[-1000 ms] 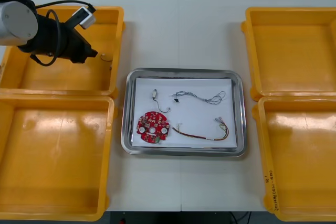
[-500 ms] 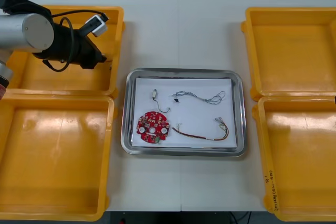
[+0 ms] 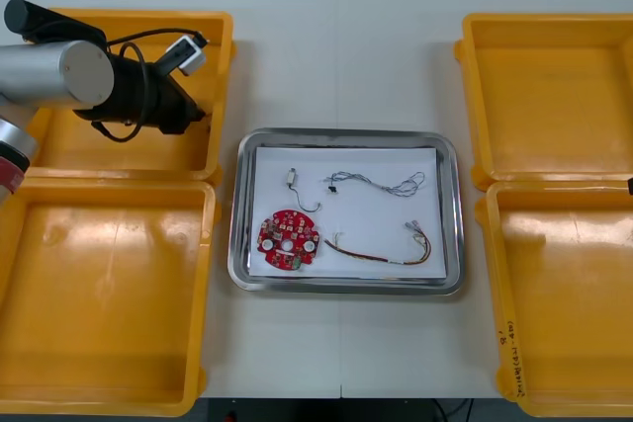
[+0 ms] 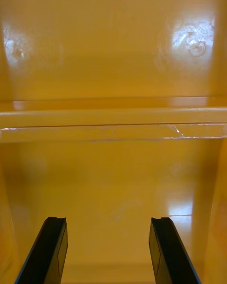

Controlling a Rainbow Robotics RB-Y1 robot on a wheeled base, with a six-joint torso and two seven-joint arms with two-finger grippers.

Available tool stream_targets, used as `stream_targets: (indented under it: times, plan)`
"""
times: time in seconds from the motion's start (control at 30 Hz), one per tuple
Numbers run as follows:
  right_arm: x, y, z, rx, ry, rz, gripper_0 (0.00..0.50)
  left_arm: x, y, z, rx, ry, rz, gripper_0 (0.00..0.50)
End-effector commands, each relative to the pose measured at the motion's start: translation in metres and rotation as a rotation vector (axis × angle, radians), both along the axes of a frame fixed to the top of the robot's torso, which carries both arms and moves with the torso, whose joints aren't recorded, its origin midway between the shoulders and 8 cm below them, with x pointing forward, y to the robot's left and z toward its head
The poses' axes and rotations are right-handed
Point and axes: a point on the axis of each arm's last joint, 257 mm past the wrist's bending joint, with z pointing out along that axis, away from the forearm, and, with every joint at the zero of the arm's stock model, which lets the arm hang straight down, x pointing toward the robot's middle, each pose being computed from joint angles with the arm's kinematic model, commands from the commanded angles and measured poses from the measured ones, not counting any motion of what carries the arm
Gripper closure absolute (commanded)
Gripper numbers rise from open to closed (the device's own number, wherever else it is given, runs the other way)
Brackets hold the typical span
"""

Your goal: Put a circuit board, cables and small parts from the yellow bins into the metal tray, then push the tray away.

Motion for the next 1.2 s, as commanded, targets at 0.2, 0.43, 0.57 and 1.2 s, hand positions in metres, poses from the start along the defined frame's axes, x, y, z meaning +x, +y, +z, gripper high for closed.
stream_targets:
  times: [0.2, 0.43, 0.57, 1.2]
  plan:
    - [0.0, -0.012, 0.02, -0.058, -0.042, 0.031, 0.0, 0.017, -0.03, 0.022, 0.074, -0.107, -0.108, 0.0]
    - [0.0, -0.011, 0.02, -0.053, -0.042, 0.028, 0.0, 0.015, -0.032, 0.017, 0.062, -0.095, -0.108, 0.0]
    - [0.0, -0.011, 0.02, -0.053, -0.04, 0.026, 0.0, 0.016, -0.033, 0.015, 0.039, -0.087, -0.103, 0.356]
    - [-0.001, -0.012, 0.019, -0.053, -0.037, 0.025, 0.0, 0.015, -0.022, 0.013, 0.044, -0.076, -0.096, 0.5]
